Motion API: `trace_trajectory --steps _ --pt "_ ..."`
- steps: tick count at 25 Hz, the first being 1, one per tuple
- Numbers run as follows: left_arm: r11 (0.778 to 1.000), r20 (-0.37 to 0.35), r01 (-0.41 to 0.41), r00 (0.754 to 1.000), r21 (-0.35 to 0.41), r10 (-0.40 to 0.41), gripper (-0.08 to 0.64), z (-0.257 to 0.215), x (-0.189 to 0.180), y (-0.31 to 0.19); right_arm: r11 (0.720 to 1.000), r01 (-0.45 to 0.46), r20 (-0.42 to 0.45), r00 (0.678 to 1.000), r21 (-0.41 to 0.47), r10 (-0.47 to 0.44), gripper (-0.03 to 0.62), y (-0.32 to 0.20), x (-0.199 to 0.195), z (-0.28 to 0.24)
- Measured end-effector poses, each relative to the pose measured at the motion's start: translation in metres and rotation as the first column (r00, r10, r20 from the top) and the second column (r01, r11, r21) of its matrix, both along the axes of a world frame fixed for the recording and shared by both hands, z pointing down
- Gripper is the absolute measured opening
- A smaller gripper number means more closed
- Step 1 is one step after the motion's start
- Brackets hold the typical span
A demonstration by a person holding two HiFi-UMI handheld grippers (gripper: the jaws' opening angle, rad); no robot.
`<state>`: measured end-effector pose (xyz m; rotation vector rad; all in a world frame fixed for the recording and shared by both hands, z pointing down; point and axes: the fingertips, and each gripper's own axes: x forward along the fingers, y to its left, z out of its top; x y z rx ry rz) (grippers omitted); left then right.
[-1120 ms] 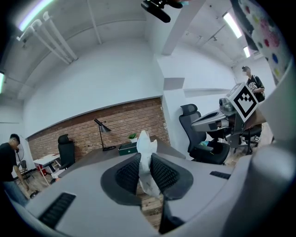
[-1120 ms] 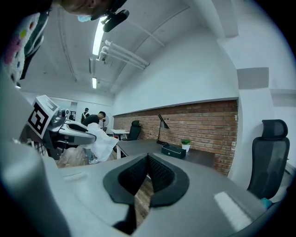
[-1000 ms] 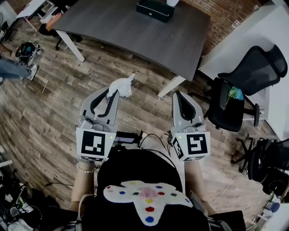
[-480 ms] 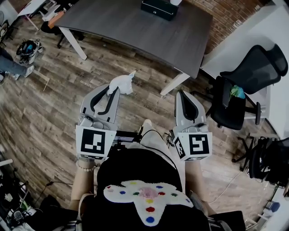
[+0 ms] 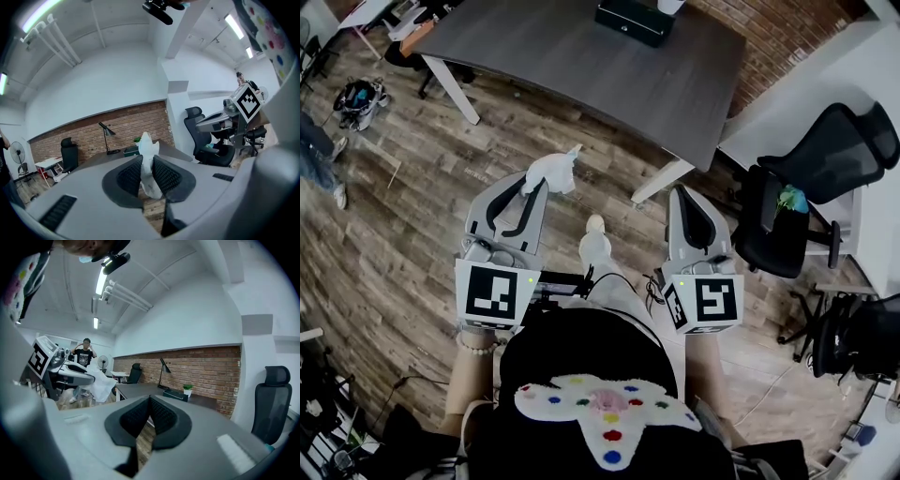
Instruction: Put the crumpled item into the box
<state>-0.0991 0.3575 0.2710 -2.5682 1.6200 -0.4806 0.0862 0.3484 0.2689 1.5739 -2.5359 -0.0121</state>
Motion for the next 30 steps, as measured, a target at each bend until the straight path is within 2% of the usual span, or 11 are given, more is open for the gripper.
trace_trajectory --steps 10,30 --pt "1.0 0.015 0.021 1.0 0.002 -0.021 0.06 0.004 0.01 -0.065 1.0 0.02 0.013 1.0 -0.011 -0.02 0.009 -0.068 0.009 0.009" --pt "0.989 0.034 0.145 0.989 -0.02 -0.144 0.06 0.003 0.02 -0.228 0.987 0.156 0.029 0.988 -0.048 -0.154 0.009 -0.258 0.013 0.016"
